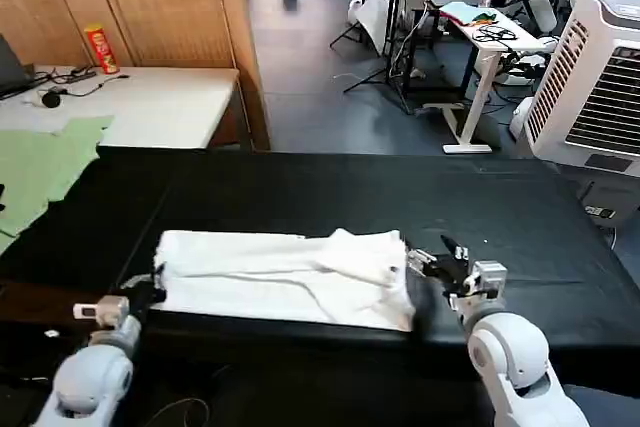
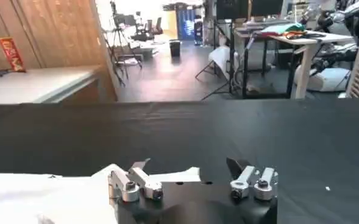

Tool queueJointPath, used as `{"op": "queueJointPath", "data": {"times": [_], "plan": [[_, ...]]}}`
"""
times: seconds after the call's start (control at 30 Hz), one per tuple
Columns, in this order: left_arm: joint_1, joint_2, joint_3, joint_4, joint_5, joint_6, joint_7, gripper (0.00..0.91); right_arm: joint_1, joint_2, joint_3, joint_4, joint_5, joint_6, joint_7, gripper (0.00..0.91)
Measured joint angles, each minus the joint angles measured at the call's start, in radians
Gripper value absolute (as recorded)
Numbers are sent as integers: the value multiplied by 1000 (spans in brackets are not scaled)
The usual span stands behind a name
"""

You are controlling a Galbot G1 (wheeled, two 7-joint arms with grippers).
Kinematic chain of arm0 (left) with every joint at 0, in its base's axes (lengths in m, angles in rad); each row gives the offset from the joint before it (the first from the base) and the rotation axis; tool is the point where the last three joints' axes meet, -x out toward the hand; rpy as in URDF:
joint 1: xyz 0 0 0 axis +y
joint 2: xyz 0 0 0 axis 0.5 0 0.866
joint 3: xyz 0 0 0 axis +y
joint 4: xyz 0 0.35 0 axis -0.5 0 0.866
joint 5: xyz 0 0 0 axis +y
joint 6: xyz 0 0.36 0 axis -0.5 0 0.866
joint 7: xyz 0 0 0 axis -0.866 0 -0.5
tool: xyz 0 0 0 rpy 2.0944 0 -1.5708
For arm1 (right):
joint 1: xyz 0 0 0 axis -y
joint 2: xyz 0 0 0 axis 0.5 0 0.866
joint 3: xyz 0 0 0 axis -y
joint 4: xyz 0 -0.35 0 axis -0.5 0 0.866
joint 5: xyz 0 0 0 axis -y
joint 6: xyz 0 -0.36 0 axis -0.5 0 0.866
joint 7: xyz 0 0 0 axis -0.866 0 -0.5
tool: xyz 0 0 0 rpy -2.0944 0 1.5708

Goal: Fold and organize the clothes.

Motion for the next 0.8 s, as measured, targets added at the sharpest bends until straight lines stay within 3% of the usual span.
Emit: {"op": "queueJointPath", "data": {"times": [0.17, 0.3, 0.57, 0.8], "plan": [[5, 103, -38, 36, 91, -54, -2, 0, -5, 14, -5, 1, -2, 1, 0, 878], [16, 138, -39, 25, 106, -38, -3, 0, -11, 27, -10, 1, -11, 1, 1, 878], [35, 63, 44, -129, -18, 81, -57, 0, -39, 38, 4, 6, -36, 7, 0, 878], [-10, -71, 236, -276, -140, 185, -118, 0, -65, 44, 25, 10, -61, 14, -6, 878]]}}
